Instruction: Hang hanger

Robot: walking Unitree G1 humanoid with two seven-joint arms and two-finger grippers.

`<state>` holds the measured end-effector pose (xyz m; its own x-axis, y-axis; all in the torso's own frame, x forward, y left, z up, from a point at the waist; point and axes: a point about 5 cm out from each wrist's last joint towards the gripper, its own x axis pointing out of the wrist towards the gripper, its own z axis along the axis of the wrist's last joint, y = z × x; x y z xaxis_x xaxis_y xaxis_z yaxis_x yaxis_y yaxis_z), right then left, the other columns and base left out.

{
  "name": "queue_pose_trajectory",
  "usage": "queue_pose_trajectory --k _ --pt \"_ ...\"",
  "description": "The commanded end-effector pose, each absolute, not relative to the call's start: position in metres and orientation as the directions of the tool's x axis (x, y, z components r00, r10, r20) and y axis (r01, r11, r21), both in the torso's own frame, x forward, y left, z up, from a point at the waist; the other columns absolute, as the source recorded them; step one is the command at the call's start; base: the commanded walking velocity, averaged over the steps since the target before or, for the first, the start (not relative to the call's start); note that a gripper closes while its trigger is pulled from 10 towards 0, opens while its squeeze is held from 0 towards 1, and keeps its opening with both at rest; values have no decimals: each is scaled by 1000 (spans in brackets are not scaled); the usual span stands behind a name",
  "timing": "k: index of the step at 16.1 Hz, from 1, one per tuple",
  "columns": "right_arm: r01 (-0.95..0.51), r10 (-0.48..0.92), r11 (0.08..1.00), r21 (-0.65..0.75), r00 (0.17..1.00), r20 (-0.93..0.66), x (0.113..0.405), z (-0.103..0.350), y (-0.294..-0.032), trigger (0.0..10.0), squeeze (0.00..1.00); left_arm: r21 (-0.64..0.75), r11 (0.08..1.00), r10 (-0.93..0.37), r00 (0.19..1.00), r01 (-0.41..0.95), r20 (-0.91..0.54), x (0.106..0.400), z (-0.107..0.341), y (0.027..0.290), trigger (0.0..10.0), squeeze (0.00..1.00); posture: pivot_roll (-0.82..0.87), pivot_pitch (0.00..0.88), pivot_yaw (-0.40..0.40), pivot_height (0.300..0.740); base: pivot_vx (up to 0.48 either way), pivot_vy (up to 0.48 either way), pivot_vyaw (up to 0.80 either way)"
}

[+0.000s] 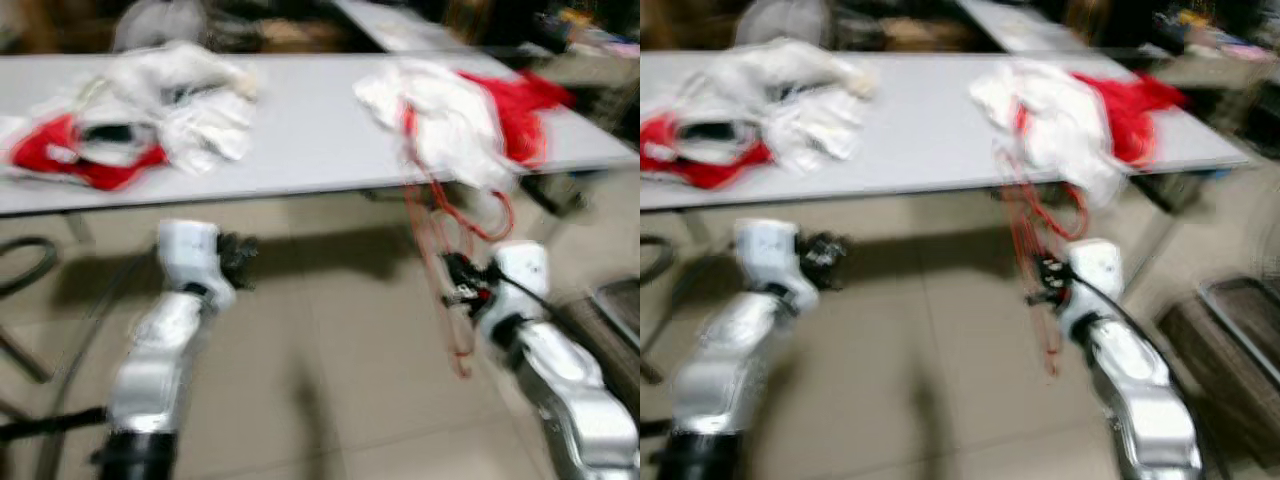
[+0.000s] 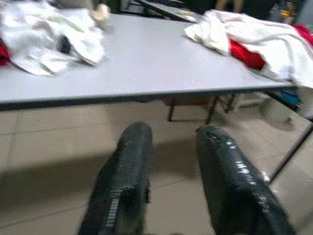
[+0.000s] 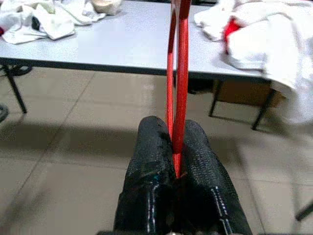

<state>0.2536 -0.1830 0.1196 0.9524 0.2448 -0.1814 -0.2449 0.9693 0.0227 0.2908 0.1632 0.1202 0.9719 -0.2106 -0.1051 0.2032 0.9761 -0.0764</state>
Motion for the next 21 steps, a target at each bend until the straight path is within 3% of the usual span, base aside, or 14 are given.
queue_pose_trajectory --k 1,9,12,14,17,18,21 --pt "-271 274 962 39 954 -119 258 130 -174 10000 0 -53 987 -153 985 148 -84 291 126 178 10000 776 -8 0 -57 740 480 0 0" --pt "-317 317 948 11 942 -107 257 131 -171 10000 0 -19 993 -117 993 116 -33 294 134 183 10000 761 -7 0 -51 740 480 0 0" --pt "-376 366 923 -83 923 -118 250 130 -164 10000 0 15 989 -145 989 145 4 300 149 183 10000 761 -35 0 -12 740 480 0 800" --pt "-352 350 936 -21 934 -74 249 137 -172 10000 0 33 982 -184 983 184 24 302 157 180 10000 757 -37 0 -17 740 480 0 0" --pt "-385 382 922 -47 922 -71 242 135 -170 10000 0 63 976 -210 978 209 17 295 149 182 10000 757 -44 0 -4 740 156 0 0" --pt "-400 396 915 -59 916 -63 241 137 -171 10000 0 81 978 -197 979 193 44 297 151 186 10000 1000 -51 0 6 740 0 0 0" --pt "-400 396 913 -84 916 -60 234 137 -176 10000 0 179 964 -209 977 197 50 309 154 196 10000 1000 -98 0 38 740 0 0 0"
